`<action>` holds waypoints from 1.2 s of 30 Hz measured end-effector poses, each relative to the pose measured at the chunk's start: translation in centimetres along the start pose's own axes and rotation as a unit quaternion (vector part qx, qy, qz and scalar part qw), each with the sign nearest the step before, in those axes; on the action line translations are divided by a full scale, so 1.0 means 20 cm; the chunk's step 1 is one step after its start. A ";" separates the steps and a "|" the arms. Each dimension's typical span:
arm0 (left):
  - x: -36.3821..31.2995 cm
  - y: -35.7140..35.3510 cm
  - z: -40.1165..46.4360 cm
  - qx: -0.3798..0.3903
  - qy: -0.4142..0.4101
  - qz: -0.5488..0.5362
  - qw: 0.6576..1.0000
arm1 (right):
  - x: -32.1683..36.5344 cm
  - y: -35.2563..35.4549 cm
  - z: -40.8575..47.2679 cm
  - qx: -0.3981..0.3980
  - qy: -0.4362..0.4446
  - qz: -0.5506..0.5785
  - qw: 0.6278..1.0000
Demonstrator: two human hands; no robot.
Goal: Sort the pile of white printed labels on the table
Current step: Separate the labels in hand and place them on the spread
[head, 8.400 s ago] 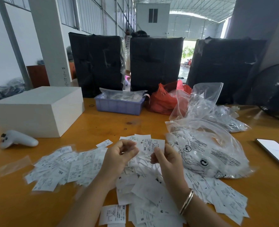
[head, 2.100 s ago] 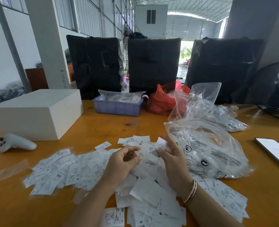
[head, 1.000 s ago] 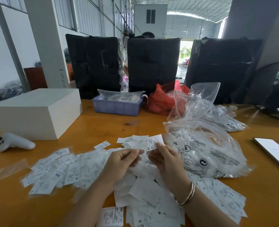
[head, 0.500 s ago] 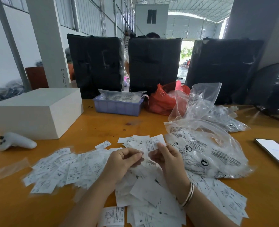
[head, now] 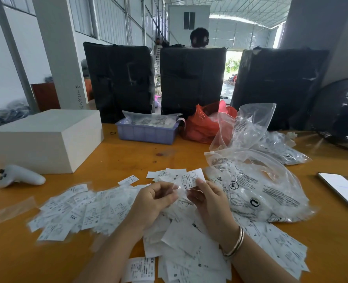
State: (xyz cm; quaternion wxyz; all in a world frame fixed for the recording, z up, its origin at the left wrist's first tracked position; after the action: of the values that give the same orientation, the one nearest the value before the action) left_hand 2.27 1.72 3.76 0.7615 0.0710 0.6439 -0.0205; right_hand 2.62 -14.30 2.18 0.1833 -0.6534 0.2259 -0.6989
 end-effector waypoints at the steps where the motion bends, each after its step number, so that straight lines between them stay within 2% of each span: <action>1: 0.00 0.00 0.00 -0.002 0.000 -0.001 1.000 | 0.00 0.00 0.00 0.008 0.001 -0.005 1.000; 11: -0.01 0.02 0.00 -0.023 0.007 0.000 1.000 | 0.01 -0.04 -0.05 0.065 0.055 -0.169 0.982; 16: 0.00 0.01 0.00 -0.021 0.017 0.002 1.000 | 0.02 -0.07 -0.07 0.045 0.121 -0.311 0.942; 22: 0.01 0.02 0.00 -0.054 0.021 0.009 0.998 | 0.01 -0.08 -0.07 0.021 0.151 -0.345 0.926; 24: 0.01 0.03 0.00 -0.067 0.020 0.018 0.997 | 0.00 -0.09 -0.07 0.033 0.153 -0.345 0.925; 29: 0.02 0.05 0.00 -0.083 0.038 0.001 0.996 | -0.02 -0.13 -0.09 0.094 0.116 -0.431 0.890; 32: 0.01 0.06 0.00 -0.094 0.034 0.002 0.995 | 0.00 -0.14 -0.10 0.099 0.128 -0.422 0.892; 34: 0.00 0.09 0.01 -0.125 0.018 0.043 0.991 | 0.06 -0.13 -0.10 0.069 0.147 -0.388 0.907; 36: -0.01 0.13 0.02 -0.171 -0.010 0.133 0.976 | 0.16 -0.10 -0.07 -0.002 0.191 -0.365 0.911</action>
State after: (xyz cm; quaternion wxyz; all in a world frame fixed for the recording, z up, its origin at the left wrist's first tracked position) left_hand 2.91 4.22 4.25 0.7646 0.0247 0.6154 0.1901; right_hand 0.98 -14.30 5.89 -0.1323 -0.5447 0.0036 -0.8281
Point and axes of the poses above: each hand's wrist, its own z-axis towards the middle knuckle, its own y-axis out of the back of the hand, x = y × z, the point moved 4 cm from there along z, towards the middle knuckle, and after that the axes turned 2 degrees about y, right-handed, at the moved point
